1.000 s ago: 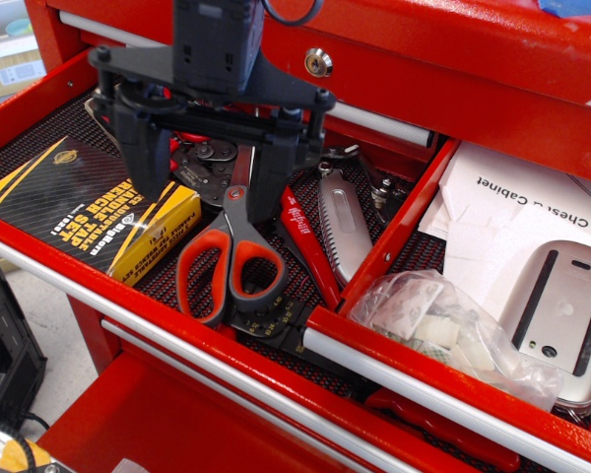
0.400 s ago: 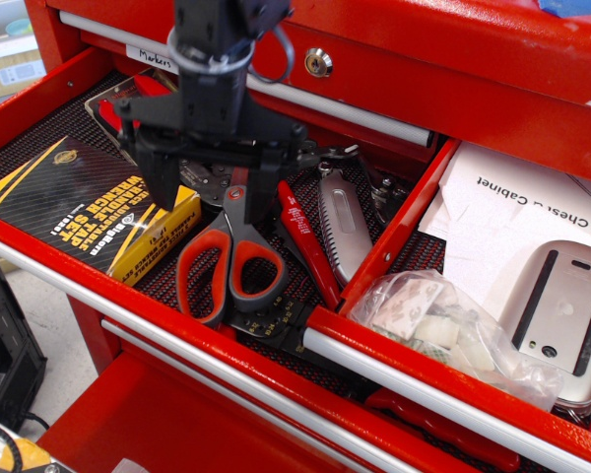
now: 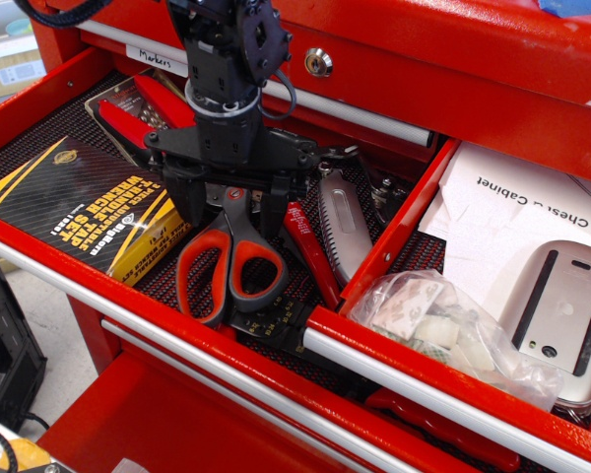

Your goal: Pick up scissors and put into drawer

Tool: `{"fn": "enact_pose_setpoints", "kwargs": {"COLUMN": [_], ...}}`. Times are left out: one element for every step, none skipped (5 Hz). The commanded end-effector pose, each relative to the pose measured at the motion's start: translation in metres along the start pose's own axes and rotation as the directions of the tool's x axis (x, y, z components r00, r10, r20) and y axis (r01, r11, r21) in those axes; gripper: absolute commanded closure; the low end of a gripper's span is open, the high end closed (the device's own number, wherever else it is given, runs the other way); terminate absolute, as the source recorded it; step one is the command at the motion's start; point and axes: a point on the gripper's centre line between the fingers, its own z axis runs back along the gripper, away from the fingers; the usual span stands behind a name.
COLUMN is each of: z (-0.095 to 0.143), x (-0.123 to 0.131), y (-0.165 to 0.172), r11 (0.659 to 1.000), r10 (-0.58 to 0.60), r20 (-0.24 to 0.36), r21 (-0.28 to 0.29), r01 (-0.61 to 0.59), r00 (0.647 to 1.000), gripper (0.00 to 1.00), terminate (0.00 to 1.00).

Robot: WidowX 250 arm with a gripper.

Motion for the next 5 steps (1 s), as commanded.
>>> {"fn": "enact_pose_setpoints", "kwargs": {"z": [-0.005,-0.012,-0.027,-0.035,-0.036], "x": [0.026,0.027,0.02,0.011,-0.004], "y": [0.007,0.011,0.007,0.002,-0.001], "r11": [0.998,0.997,0.993,0.991,0.991], "r10": [-0.05,-0.061,-0.035,-0.01,0.003], "r20": [0.038,0.046,0.046,0.046,0.036], "r21": [-0.034,-0.053,-0.107,-0.131,-0.134], "r01": [0.051,0.064,0.04,0.016,0.002], "r00": [0.998,0.997,0.998,0.999,0.999], "gripper": [0.0,0.0,0.0,1.0,1.0], "terminate": [0.0,0.0,0.0,0.0,0.0]}}
